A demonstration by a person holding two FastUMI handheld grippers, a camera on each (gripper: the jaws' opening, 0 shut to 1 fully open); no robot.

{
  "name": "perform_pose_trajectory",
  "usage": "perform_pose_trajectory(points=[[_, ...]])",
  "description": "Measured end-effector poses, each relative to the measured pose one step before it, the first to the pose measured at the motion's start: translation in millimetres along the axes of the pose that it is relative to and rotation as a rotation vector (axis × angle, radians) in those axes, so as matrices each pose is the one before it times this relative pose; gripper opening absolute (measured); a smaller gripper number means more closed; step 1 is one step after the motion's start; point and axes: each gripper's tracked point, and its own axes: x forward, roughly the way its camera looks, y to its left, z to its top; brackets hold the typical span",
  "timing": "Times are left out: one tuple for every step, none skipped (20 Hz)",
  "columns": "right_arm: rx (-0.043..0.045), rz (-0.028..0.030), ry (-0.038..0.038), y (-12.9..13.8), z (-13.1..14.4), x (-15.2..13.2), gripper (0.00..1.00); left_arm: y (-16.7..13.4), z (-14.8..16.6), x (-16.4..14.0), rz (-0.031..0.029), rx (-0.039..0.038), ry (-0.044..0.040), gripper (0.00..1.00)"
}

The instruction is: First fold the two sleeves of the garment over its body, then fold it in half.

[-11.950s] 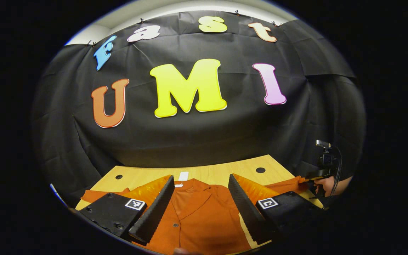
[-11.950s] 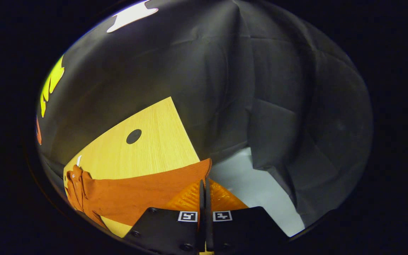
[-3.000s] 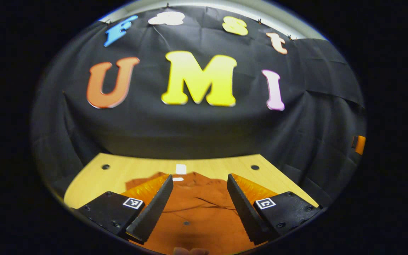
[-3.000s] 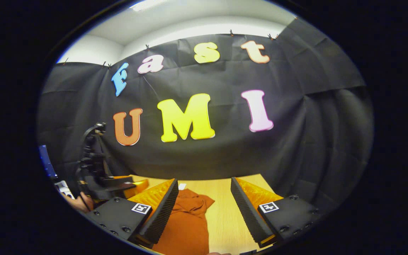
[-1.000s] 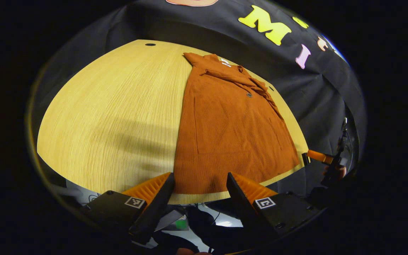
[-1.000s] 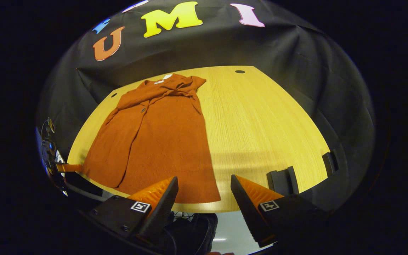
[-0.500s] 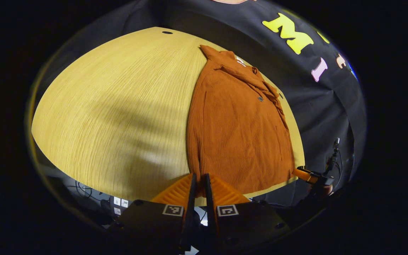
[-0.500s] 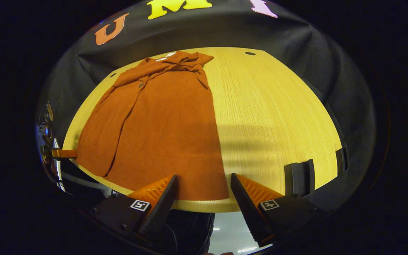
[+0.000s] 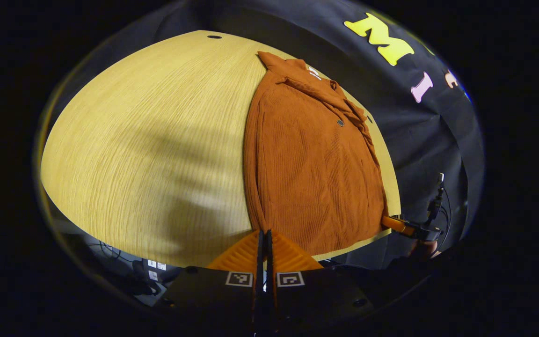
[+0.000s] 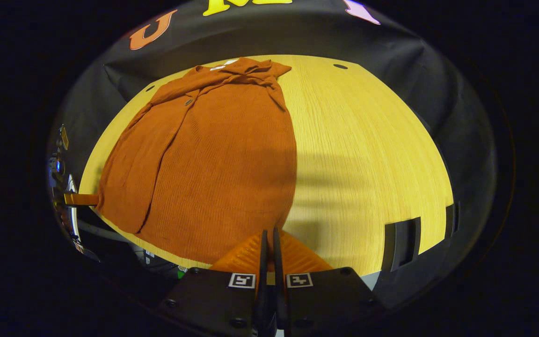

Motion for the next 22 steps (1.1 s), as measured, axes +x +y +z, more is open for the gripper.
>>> perform_pose_trajectory(points=[[0.0219, 0.02038, 0.01145, 1.91, -1.03, -0.72, 0.1, -1.35, 2.27, -2.24, -0.00704, -0.00017, -0.00263, 0.04], [0.02674, 0.02128, -0.00447, 1.39, 0.63, -2.51, 0.0, -1.41, 0.42, -2.46, -0.00328, -0.00398, -0.00271, 0.04], [0.0072, 0.01775, 0.00142, 1.02, 1.62, -3.27, 0.01, -0.49, 0.3, -2.89, -0.00252, -0.0055, -0.00426, 0.04], [0.00194, 0.00972, -0.00752, -0.72, 1.27, -1.86, 0.01, -1.22, 0.1, -4.57, -0.00496, -0.00139, -0.0033, 0.04], [0.00792, 0.01106, -0.00591, -0.2, 2.21, -4.71, 0.01, -1.27, -0.41, -4.42, -0.00538, 0.00139, -0.00371, 0.04], [0.00556, 0.011, -0.00906, 1.75, 1.38, -4.57, 0.01, -1.4, -1.38, -4.52, -0.00757, 0.00219, -0.00133, 0.04], [0.00046, 0.01058, -0.00719, 1.27, 2.16, -6.17, 0.01, -1.9, -0.29, -3.32, -0.00335, 0.00439, -0.00201, 0.04], [0.00271, 0.01417, -0.00832, 2.44, 1.62, -5.46, 0.01, -1.9, -0.45, -3.46, -0.00473, 0.00347, 0.00068, 0.04], [0.00907, 0.018, -0.00972, 3.47, 3.52, -7.76, 0.01, -4.58, -0.25, -4.42, -0.01113, 0.00375, 0.0002, 0.04], [0.01617, 0.02058, -0.01574, 4.65, 5.77, -9.49, 0.01, -7.84, 0.38, -6.59, -0.01392, 0.01076, -0.00537, 0.04], [0.01575, 0.01989, -0.01754, 5.06, 7.84, -10.68, 0.01, -7.51, 3.37, -6.12, -0.01142, 0.02119, -0.00758, 0.04], [0.01207, 0.0152, -0.02503, 4.37, 10.2, -10.59, 0.01, -7.97, 3.34, -6.58, -0.01155, 0.0226, -0.00765, 0.03], [0.01101, 0.01737, -0.02661, 2.93, 12.98, -11.74, 0.01, -7.91, 4.84, -7.91, -0.0156, 0.01864, -0.00915, 0.03], [0.01256, 0.02087, -0.03105, 5.77, 15.38, -12.52, 0.01, -8.56, 4.39, -8.17, -0.01432, 0.01566, -0.00732, 0.03], [0.0081, 0.01557, -0.02288, 4.46, 12.85, -8.69, 0.01, -6.6, 5.09, -6.73, -0.01445, 0.01132, -0.00511, 0.04], [0.00511, 0.0136, -0.0259, 5.42, 12.87, -7.23, 0.01, -4.7, 5.2, -7.74, -0.00339, 0.01019, -0.01271, 0.04], [0.00418, 0.01388, -0.02936, 5.54, 17.25, -8.33, 0.01, -1.89, 8.64, -4.9, 0.00154, 0.00719, -0.02068, 0.03], [0.0085, 0.01802, -0.02953, 6.5, 17.58, -4.42, 0.01, -4.03, 10.31, -4.82, -0.00247, -0.00085, -0.02379, 0.03], [0.00713, 0.01963, -0.02711, 8.73, 19.48, -0.22, 0.01, -6.14, 13.86, -3.71, -0.00538, -0.0072, -0.02511, 0.03], [-0.00095, 0.01304, -0.02038, 6.23, 15.65, 1.2, 0.01, -5.68, 14.26, -0.27, -0.00272, -0.00852, -0.02565, 0.03], [-0.00865, 0.01671, -0.01924, 6.46, 21.63, 3.76, 0.0, -3.83, 16.32, 1.69, -0.00223, -0.00576, -0.01998, 0.03], [-0.00774, 0.02071, -0.01753, 7.03, 19.11, 0.71, 0.0, -4.33, 16.98, 1.76, 0.00437, -0.00287, -0.0124, 0.03]])
